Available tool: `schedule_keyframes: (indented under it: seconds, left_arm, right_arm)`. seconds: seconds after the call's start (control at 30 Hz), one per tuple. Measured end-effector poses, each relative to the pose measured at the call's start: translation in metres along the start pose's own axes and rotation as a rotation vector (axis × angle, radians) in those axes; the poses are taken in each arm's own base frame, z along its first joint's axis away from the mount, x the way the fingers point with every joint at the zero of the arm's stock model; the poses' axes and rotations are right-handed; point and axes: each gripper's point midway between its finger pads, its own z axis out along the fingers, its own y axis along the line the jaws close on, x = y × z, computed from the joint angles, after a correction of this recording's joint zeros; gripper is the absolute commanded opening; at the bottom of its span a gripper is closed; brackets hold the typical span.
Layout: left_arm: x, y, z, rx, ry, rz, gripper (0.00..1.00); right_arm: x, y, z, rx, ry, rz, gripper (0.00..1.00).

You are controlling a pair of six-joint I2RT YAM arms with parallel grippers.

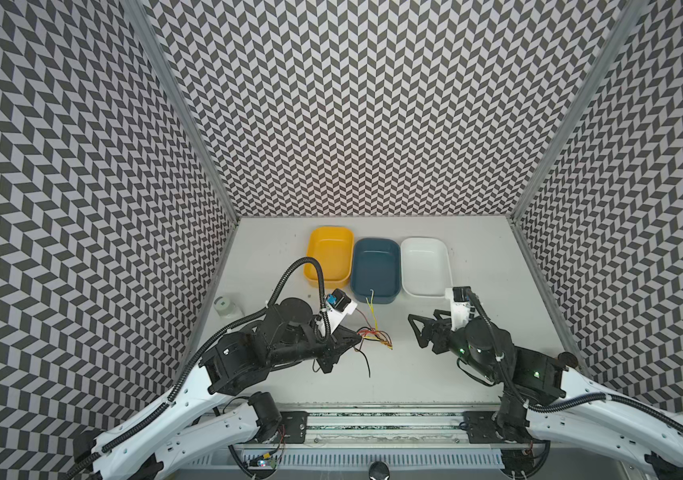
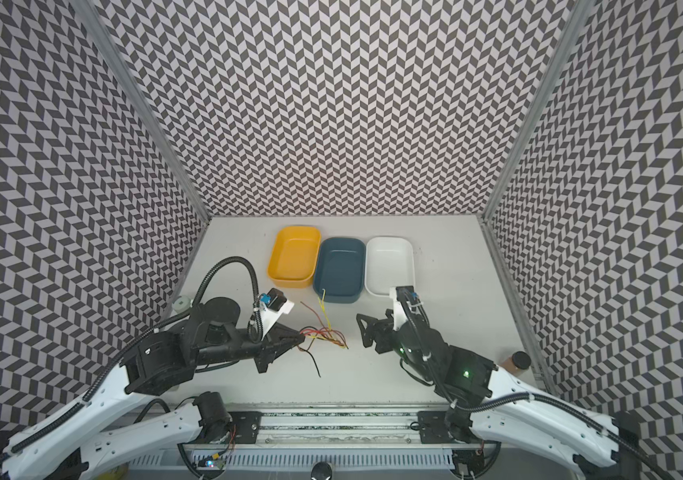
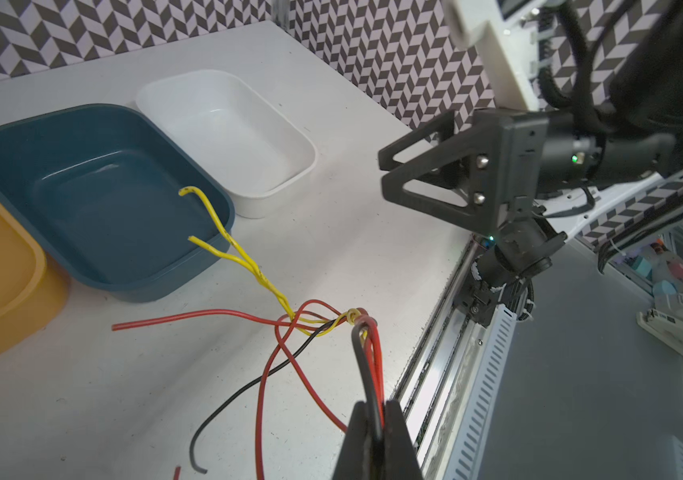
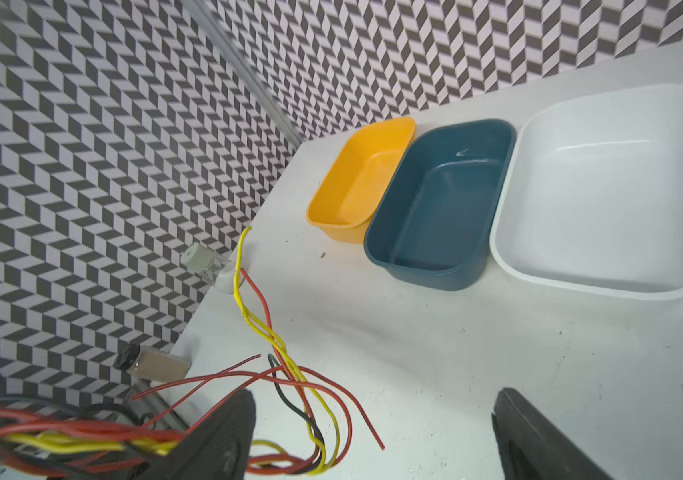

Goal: Untangle the cables

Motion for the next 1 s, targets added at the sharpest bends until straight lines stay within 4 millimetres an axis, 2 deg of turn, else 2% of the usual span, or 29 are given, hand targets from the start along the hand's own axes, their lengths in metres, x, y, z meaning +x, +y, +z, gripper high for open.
schedule_keyframes:
  seconds: [0.17,0.43,0.77,0.9,1.0]
  left_arm:
    - [0.004,-0.012,-0.001,0.071,0.029,0.031,0.00]
    - [0.009,-0.021,0.003,0.127,0.060,0.045,0.00]
    - [0.010,-0.028,0.002,0.166,0.064,0.049,0.00]
    - [0.010,-0.031,0.002,0.175,0.065,0.053,0.00]
    - [0.009,-0.031,0.002,0.177,0.059,0.056,0.00]
  right_arm:
    - [0.030,0.017,0.015,-0.104,0.154,-0.044,0.90]
    - [0.054,0.037,0.037,-0.203,0.255,-0.097,0.89]
    - [0.086,0.038,0.065,-0.220,0.353,-0.118,0.86]
    - [0.088,0.046,0.071,-0.243,0.371,-0.116,0.78]
    - [0.092,0.050,0.077,-0.255,0.391,-0.118,0.67]
